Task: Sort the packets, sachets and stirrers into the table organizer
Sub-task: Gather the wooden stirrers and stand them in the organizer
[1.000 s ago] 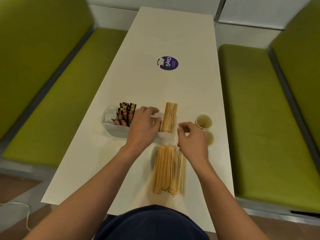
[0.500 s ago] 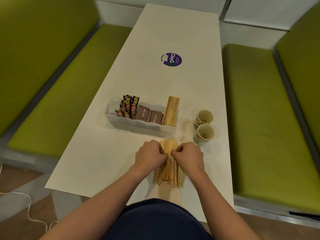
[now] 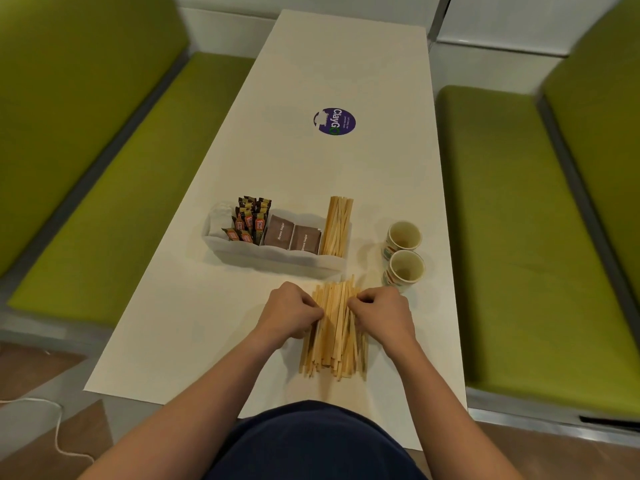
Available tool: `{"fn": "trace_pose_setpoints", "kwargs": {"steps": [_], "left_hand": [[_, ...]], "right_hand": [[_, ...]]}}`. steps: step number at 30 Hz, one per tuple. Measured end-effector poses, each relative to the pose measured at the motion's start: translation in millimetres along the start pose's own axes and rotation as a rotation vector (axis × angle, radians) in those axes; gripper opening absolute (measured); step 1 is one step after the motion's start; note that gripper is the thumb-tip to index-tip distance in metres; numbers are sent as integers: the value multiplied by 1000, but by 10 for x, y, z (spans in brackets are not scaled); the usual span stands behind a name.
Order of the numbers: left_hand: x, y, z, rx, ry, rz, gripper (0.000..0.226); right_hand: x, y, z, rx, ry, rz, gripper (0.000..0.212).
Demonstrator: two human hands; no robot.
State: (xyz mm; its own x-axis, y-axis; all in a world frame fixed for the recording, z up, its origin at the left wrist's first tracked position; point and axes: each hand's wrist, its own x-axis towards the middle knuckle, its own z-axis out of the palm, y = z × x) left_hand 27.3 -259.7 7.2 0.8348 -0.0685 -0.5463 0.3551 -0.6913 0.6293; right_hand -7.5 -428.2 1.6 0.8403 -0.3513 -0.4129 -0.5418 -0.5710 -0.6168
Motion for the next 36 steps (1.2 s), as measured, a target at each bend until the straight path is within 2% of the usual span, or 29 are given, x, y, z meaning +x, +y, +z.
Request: {"fn": "trace_pose_setpoints", "kwargs": {"steps": [6,10,15,19,23,29,36], "left_hand": [[-45,22,-79,-60,-66,5,13],[-182,165,-282,-142,-81,144,10],[-101,675,-687,-354,125,436,9],[232,986,-771,-417,320,516,8],[522,1006,-606,-372,376,511,8],[674,782,-350,-148,389,450,13],[768,666,-321,23,394,422,15]], "right_hand": [[-67,-8,-71,27,14,-47,23],[-138,-2,-132,143,24,-104,17],[-203,-44,-185,378,60,-139,14],[-213,-122,-266,472,134,-148,10],[-157,-228,-376,545,242,-179,10],[79,-550,-527,629,395,-242,12],[567,-879,-434,511,452,-330,13]]}}
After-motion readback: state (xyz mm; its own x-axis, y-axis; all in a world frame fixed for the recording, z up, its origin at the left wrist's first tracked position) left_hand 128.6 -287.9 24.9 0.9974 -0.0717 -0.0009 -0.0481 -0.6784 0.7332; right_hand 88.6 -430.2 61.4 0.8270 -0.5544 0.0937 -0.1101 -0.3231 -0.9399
